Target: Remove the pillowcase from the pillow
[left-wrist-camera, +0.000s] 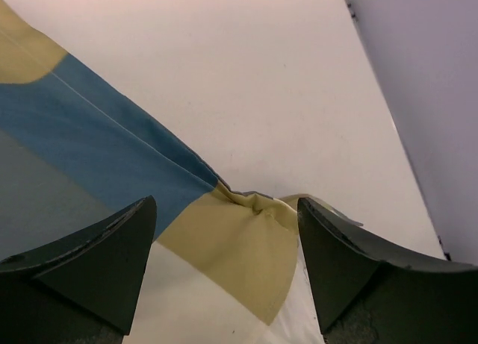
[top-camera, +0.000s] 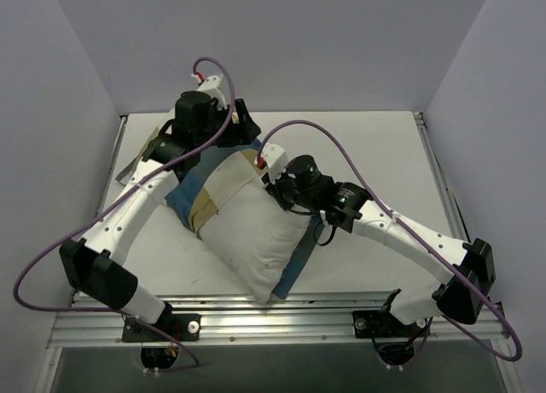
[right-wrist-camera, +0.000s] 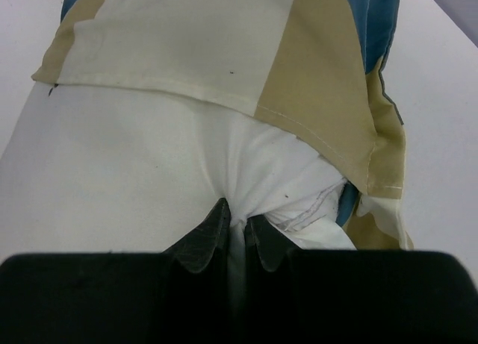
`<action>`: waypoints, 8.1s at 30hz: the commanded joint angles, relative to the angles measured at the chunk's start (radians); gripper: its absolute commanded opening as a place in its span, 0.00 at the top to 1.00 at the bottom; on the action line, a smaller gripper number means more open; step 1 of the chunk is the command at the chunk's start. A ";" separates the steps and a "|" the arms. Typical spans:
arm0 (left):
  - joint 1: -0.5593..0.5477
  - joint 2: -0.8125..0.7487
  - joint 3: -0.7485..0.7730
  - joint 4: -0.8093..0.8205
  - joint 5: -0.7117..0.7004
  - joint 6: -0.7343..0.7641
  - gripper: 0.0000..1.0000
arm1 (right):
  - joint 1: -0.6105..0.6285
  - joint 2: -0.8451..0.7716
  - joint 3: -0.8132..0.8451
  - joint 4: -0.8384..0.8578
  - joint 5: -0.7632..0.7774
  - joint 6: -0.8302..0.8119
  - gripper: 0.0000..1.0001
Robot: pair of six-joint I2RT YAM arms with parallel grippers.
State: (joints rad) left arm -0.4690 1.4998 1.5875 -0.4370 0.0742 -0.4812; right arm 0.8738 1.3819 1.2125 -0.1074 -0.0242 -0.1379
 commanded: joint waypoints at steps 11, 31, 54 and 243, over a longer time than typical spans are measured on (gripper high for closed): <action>-0.135 0.266 0.219 -0.347 -0.117 0.216 0.18 | 0.025 -0.053 -0.004 0.130 0.096 -0.043 1.00; -0.016 0.220 0.140 -0.267 -0.347 0.236 0.98 | 0.024 -0.279 -0.143 -0.006 0.199 0.138 1.00; 0.201 0.474 0.348 -0.213 -0.501 0.279 0.98 | 0.011 -0.538 -0.136 -0.350 0.385 0.485 1.00; 0.656 0.228 -0.262 0.126 -0.091 -0.102 0.98 | -0.141 -0.058 0.299 -0.287 -0.071 0.179 0.20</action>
State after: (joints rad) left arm 0.2031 1.7943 1.3521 -0.3565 -0.0772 -0.5934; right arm 0.6315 1.2972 1.6119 -0.4694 0.0120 0.0814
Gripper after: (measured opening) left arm 0.036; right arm 0.737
